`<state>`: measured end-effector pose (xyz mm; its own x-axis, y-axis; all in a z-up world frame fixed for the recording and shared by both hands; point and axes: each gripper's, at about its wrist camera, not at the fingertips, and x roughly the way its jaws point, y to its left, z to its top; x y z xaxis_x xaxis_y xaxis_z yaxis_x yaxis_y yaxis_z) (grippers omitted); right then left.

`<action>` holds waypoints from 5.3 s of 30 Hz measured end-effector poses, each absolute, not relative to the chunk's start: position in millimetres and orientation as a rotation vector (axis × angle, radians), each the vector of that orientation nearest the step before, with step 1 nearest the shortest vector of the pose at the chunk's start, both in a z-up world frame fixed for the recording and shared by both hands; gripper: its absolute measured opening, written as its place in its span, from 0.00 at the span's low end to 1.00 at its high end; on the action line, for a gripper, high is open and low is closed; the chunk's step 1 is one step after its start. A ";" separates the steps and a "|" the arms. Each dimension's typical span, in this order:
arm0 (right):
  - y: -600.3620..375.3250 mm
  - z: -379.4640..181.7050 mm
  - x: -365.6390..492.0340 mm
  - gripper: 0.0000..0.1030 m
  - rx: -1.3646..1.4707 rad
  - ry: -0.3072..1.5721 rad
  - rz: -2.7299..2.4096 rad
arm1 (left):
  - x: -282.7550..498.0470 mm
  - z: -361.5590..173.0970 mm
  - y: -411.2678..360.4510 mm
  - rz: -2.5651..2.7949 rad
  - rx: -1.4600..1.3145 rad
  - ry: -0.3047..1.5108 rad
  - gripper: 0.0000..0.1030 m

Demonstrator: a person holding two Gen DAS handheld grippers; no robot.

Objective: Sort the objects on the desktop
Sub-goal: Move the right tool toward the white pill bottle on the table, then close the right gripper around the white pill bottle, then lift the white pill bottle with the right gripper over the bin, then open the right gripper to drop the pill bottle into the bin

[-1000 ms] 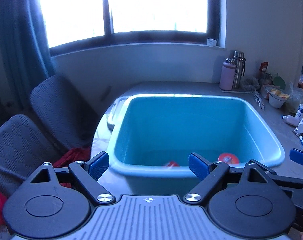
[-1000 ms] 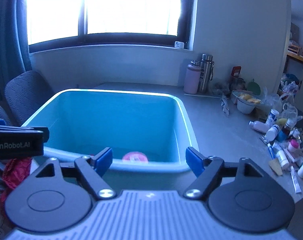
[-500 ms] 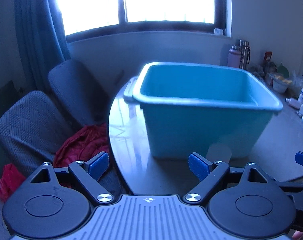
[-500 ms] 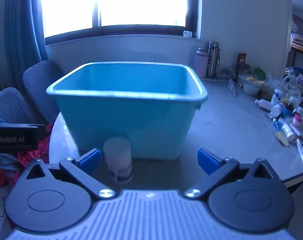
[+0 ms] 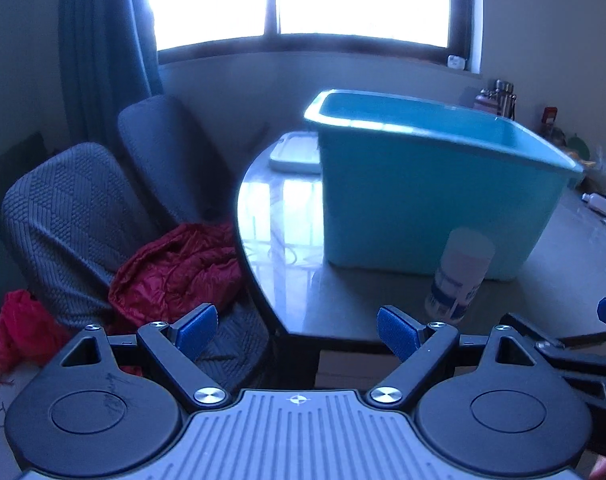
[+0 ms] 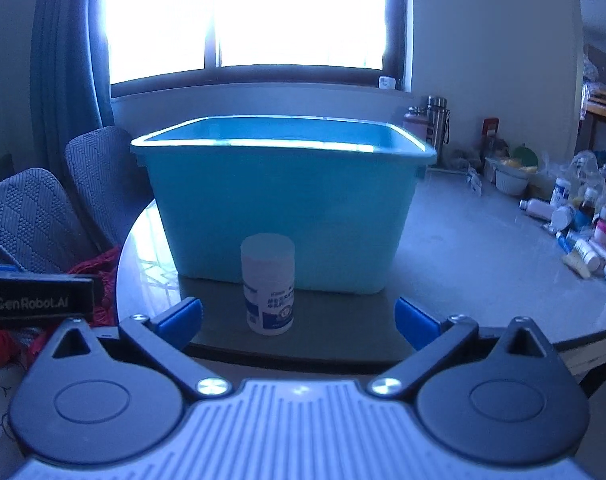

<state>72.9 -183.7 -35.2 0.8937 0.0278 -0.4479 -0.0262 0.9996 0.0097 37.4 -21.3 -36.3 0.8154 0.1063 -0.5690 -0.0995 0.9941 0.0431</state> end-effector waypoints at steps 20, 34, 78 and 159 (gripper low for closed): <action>-156.6 -84.0 91.2 1.00 0.014 0.394 -0.005 | 61.4 -99.0 0.0 0.167 -0.009 0.619 0.86; -150.8 -99.0 108.2 1.00 0.032 0.379 -0.021 | 74.3 -114.5 16.5 0.217 -0.056 0.610 0.86; -145.9 -120.2 186.0 0.47 0.044 0.393 -0.013 | 129.4 -117.0 25.2 0.217 -0.029 0.641 0.86; -149.9 47.5 230.6 0.93 0.015 0.525 0.008 | 162.4 81.5 -2.4 0.189 0.077 0.628 0.86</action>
<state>230.6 -149.9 47.5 0.8654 0.0117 -0.5009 -0.0039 0.9999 0.0166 162.4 -2.4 81.5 0.7926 0.1987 -0.5765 -0.1522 0.9800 0.1286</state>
